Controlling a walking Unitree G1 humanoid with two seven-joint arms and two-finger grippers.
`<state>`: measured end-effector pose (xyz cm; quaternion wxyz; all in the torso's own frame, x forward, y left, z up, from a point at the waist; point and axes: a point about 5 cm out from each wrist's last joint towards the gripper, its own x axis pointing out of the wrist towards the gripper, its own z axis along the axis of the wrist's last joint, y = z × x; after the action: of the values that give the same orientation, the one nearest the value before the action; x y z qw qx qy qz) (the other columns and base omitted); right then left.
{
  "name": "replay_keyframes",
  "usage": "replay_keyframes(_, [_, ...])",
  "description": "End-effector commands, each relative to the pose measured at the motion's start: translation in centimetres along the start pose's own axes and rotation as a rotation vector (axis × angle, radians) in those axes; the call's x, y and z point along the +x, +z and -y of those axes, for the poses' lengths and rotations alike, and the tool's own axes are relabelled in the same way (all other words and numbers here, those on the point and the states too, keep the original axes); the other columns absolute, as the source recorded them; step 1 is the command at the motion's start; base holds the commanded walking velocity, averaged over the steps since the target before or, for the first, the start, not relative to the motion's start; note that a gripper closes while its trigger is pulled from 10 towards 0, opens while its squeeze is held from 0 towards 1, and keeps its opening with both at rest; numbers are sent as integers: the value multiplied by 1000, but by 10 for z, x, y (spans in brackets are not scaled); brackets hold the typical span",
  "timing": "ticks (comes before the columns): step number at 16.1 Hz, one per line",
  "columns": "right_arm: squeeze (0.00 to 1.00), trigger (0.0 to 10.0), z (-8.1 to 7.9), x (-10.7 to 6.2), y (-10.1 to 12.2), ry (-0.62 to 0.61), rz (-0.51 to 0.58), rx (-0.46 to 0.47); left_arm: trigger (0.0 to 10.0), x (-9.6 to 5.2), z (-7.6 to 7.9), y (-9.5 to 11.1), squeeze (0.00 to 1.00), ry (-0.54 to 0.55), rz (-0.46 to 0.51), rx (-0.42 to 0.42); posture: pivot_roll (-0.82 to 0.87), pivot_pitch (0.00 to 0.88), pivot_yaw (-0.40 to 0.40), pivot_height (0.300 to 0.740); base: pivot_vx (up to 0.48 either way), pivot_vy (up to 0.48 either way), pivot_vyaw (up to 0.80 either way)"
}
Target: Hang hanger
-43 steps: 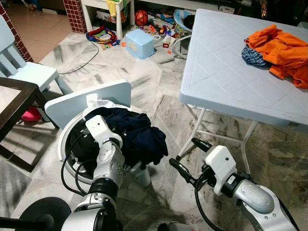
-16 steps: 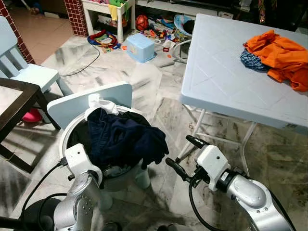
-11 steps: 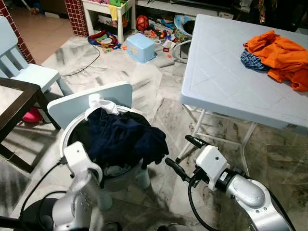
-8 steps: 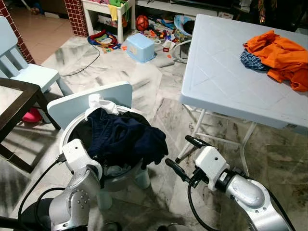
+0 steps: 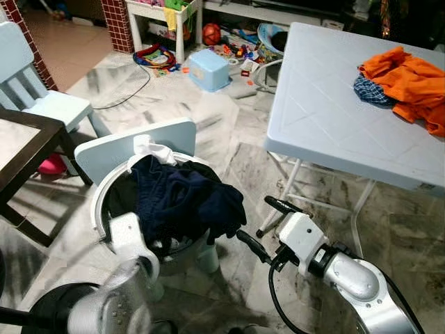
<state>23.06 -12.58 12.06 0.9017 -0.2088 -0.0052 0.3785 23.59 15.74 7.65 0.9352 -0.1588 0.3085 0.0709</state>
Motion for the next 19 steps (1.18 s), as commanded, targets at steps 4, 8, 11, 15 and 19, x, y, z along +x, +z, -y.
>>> replay_keyframes(4, [0,10000,-3,4,-1,17,3,-10,10000,0,19,32,1000,-17,195,-121,-60,117,-91,740,0,0,0])
replay_keyframes(8, [0,10000,-3,4,-1,20,4,-16,10000,19,41,43,1000,-47,223,-360,-71,112,-91,740,0,0,0])
replay_keyframes(11, [0,10000,-3,5,-1,18,4,-18,10000,29,61,41,1000,-89,166,-535,-80,110,-87,740,0,0,0])
replay_keyframes(15, [0,10000,-5,5,-1,23,6,-23,10000,35,79,24,0,-123,55,-657,-83,114,-82,740,0,0,0])
replay_keyframes(19, [0,10000,-7,6,-1,30,8,-27,10000,39,59,5,0,-77,22,-647,-72,115,-82,740,0,0,0])
